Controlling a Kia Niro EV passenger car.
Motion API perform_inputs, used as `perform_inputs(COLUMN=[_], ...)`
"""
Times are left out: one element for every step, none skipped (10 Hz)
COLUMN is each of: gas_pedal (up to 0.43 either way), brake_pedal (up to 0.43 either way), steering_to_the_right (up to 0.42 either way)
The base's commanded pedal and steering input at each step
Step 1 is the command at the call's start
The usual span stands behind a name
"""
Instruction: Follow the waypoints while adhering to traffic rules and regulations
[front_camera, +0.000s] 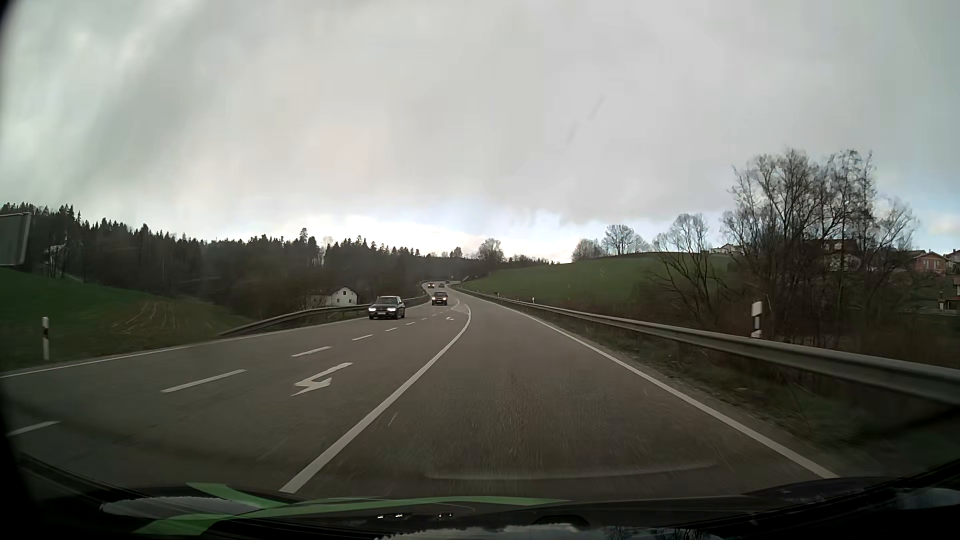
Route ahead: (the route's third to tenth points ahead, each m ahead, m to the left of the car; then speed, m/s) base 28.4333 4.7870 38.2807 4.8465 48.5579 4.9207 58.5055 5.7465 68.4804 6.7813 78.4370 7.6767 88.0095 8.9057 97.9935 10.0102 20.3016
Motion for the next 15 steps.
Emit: perform_inputs(gas_pedal=[0.118, 0.118, 0.118, 0.118, 0.118, 0.118, 0.118, 0.118, 0.118, 0.118, 0.118, 0.118, 0.130, 0.130, 0.130], brake_pedal=[0.000, 0.000, 0.000, 0.000, 0.000, 0.000, 0.000, 0.000, 0.000, 0.000, 0.000, 0.000, 0.000, 0.000, 0.000], steering_to_the_right=[-0.008, -0.010, -0.010, -0.010, -0.010, -0.010, -0.010, -0.009, -0.009, -0.008, -0.008, -0.007, -0.007, -0.007, -0.007])
